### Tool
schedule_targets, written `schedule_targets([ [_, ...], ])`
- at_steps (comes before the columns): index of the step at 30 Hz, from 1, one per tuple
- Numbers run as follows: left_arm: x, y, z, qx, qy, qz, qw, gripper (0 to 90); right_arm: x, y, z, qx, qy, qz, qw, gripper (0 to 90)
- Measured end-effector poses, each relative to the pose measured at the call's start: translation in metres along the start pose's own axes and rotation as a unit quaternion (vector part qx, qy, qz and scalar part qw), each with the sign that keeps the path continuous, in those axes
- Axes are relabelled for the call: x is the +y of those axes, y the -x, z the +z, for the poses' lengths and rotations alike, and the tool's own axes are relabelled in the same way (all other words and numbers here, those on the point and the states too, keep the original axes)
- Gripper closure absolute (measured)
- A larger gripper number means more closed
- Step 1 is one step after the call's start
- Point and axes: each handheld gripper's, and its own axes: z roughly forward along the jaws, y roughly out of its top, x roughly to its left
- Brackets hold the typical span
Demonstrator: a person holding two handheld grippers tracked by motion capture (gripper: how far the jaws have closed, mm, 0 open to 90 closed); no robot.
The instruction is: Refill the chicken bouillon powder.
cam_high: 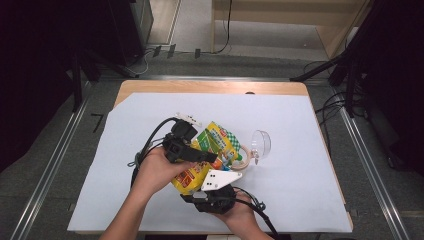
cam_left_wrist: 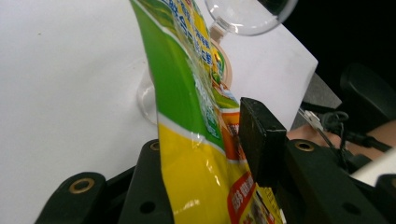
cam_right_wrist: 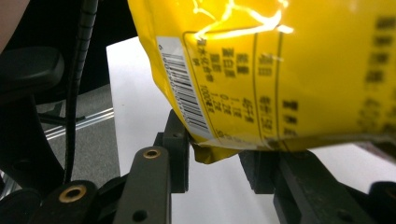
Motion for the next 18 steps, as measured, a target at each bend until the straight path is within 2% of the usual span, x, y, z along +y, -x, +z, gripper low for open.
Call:
schedule_targets([
  [2,0.004,-0.001,0.002,0.002,-0.004,0.000,1.0000,67.7,0.002,0.002,-0.001,0.008,0.005,0.008,0.9999,67.4],
  [5,0.014,-0.005,0.001,0.009,-0.013,-0.022,0.9996,65.4,0.009,0.004,-0.001,0.013,0.003,0.015,0.9998,66.8],
  [10,0.025,-0.009,-0.007,0.009,-0.005,-0.031,0.9995,65.6,0.023,0.010,-0.001,0.005,0.003,0.008,1.0000,66.3],
  [14,0.026,-0.014,-0.011,-0.001,0.008,-0.040,0.9991,66.2,0.029,0.012,0.001,0.013,-0.001,0.004,0.9999,65.1],
  [18,0.024,-0.015,-0.011,-0.008,0.012,-0.038,0.9992,67.7,0.028,0.010,0.005,0.011,0.003,0.001,0.9999,64.8],
])
